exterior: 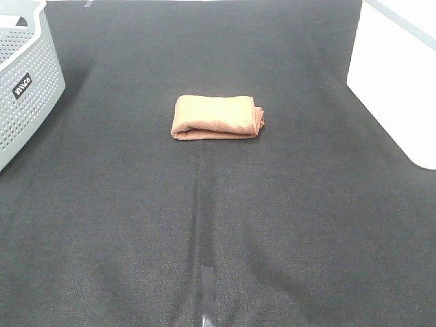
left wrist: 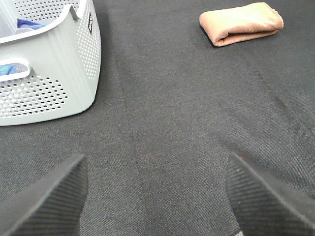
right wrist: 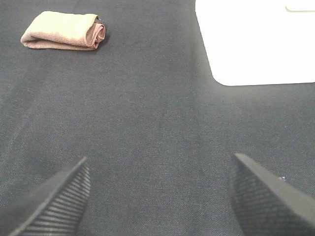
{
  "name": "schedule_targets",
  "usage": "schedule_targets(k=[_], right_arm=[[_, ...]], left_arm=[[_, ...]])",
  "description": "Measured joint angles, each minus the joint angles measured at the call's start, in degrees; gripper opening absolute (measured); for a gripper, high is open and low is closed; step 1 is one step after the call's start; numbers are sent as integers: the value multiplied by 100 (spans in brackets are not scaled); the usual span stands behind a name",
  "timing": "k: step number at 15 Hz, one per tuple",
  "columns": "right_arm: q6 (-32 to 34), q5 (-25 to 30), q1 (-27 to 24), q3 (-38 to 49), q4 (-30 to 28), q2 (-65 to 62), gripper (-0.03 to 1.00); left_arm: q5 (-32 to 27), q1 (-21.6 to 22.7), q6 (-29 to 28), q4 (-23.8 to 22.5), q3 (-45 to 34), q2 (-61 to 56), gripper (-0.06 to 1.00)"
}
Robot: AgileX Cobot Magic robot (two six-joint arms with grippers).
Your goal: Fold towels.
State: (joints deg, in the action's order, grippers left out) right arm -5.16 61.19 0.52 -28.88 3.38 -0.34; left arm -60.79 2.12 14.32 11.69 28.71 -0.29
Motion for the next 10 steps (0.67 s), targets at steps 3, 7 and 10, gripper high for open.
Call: schedule_targets(k=[3, 7, 10], right_arm=[[0, 0, 0, 0, 0, 0, 73], [0, 0, 0, 0, 0, 0, 73], [0, -6, 0, 0, 0, 0, 73]], left_arm=[[0, 0, 0, 0, 0, 0, 74], [0, 0, 0, 0, 0, 0, 74], [6, 0, -6, 0, 0, 0, 74]])
